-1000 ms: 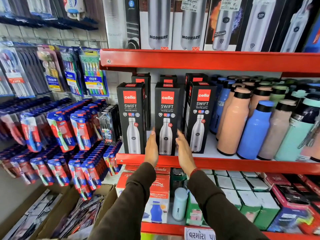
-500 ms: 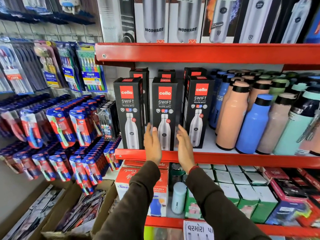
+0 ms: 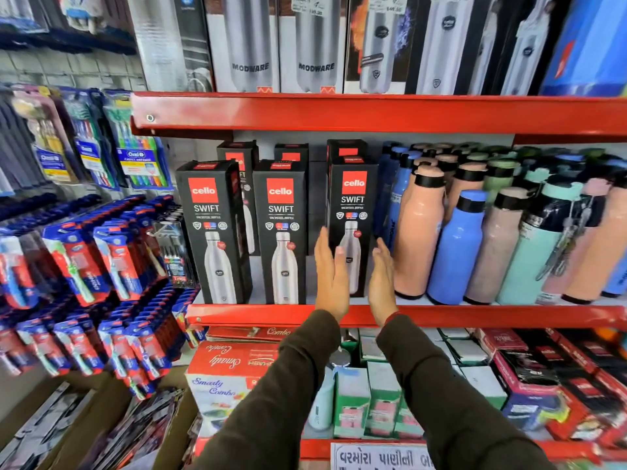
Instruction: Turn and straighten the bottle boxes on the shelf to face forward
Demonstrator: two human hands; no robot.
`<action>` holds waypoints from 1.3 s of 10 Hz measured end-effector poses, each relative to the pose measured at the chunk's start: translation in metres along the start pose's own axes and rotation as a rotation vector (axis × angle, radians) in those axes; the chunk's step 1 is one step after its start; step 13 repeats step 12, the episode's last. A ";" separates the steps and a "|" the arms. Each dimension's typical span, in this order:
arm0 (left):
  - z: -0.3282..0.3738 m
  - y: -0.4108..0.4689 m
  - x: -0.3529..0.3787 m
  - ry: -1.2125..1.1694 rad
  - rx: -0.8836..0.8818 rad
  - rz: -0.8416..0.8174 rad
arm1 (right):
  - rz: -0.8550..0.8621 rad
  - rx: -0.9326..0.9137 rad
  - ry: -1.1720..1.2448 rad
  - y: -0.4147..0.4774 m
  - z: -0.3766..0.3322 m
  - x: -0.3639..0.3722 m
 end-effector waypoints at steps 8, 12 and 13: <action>-0.028 -0.011 -0.016 -0.076 -0.262 0.014 | -0.140 0.002 0.011 -0.026 -0.002 -0.014; -0.017 -0.017 -0.013 0.046 -0.222 0.033 | -0.174 0.008 -0.012 -0.029 -0.009 -0.014; -0.017 -0.017 -0.013 0.046 -0.222 0.033 | -0.174 0.008 -0.012 -0.029 -0.009 -0.014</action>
Point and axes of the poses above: each hand's wrist, its own y-axis towards the middle knuckle, its own x-axis out of the palm, z = x × y, the point moved 6 cm from there along y, towards the middle knuckle, and after that the axes turned 12 degrees about -x, right-handed, at the moved point
